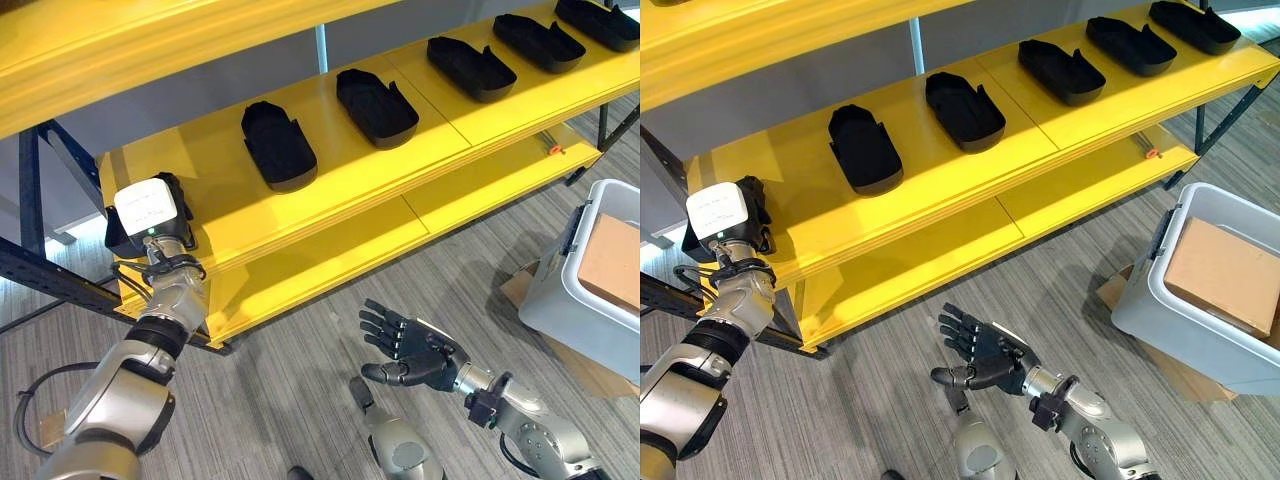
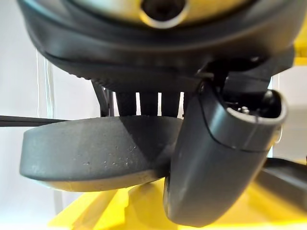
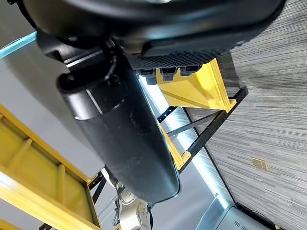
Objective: Move parts from the plastic box to the shelf.
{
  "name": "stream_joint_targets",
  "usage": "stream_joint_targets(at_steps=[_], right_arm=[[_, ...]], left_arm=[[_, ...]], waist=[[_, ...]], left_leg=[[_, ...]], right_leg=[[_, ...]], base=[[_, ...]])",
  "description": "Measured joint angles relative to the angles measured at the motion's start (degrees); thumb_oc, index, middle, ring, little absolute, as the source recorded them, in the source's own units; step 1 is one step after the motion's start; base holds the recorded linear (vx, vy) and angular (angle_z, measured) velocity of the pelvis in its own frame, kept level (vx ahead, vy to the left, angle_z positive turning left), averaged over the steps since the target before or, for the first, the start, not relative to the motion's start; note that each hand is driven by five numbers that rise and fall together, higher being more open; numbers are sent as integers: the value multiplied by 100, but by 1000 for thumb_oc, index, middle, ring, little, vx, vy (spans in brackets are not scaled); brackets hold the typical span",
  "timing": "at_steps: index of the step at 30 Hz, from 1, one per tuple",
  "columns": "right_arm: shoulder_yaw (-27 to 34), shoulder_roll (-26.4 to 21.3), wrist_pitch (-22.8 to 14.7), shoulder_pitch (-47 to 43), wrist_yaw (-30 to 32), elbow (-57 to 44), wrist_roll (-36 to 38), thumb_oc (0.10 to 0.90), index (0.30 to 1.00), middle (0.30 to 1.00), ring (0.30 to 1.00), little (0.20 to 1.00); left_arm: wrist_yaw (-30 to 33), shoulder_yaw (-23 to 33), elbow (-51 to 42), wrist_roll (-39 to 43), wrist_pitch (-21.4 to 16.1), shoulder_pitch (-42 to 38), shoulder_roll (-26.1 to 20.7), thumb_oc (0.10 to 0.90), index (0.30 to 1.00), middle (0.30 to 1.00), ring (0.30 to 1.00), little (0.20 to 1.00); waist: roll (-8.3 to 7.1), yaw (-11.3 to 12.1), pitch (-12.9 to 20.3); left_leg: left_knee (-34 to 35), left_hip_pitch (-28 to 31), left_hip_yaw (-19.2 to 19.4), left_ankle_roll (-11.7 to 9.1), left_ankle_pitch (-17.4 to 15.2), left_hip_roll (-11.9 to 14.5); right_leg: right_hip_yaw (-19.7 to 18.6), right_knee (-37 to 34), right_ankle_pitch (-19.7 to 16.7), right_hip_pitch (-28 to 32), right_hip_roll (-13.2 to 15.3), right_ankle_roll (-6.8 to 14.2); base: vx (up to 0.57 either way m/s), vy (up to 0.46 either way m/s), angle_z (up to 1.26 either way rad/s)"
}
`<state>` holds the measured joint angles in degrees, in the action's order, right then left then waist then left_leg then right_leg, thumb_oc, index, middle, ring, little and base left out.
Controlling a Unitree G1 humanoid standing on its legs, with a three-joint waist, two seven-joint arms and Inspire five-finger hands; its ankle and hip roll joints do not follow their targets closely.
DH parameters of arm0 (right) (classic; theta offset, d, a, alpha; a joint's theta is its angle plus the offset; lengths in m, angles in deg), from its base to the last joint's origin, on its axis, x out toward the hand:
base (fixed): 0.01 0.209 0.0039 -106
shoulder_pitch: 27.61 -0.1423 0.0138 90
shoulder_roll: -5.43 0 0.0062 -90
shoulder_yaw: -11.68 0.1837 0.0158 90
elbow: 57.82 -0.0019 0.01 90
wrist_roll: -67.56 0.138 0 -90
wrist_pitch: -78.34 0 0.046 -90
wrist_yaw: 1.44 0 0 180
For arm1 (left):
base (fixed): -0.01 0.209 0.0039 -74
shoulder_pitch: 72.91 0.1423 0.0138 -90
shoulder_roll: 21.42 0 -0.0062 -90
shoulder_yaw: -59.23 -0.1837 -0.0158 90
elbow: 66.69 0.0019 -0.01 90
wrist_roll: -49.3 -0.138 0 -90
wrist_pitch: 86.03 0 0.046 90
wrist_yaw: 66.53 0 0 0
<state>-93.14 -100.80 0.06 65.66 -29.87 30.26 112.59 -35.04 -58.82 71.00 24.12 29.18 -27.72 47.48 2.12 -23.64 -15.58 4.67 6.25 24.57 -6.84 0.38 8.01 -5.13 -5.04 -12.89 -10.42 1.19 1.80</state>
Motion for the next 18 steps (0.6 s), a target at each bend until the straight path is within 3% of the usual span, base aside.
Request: stream_joint_targets(at_steps=[5, 11, 18], right_arm=[[-28, -57, 2, -22, -64, -9, 4, 900, 1000, 1000, 1000, 1000], [-178, -238, -27, -408, -126, -12, 7, 900, 1000, 1000, 1000, 1000], [-178, -234, -234, -687, -241, -78, 6, 900, 1000, 1000, 1000, 1000]], left_arm=[[117, -167, 144, 5, 85, -180, 9, 400, 300, 300, 300, 300], [445, -337, 183, 25, 150, -881, -3, 400, 300, 300, 300, 300], [587, -337, -20, 150, 216, -1229, -4, 400, 300, 300, 300, 300]], waist=[[6, 12, -72], [-71, 27, -677], [-89, 28, -945]], left_leg=[[-1, -297, 34, 17, 16, -81], [-2, -544, 12, 28, 67, -121], [-6, -645, -139, 10, 98, -59]], right_leg=[[-77, 1, -106, -329, 51, 61], [-78, 3, -163, -564, 97, 49], [46, 87, -172, -651, 60, -59]], base=[[-94, 17, -7], [-88, 3, 3], [-45, -64, 4]])
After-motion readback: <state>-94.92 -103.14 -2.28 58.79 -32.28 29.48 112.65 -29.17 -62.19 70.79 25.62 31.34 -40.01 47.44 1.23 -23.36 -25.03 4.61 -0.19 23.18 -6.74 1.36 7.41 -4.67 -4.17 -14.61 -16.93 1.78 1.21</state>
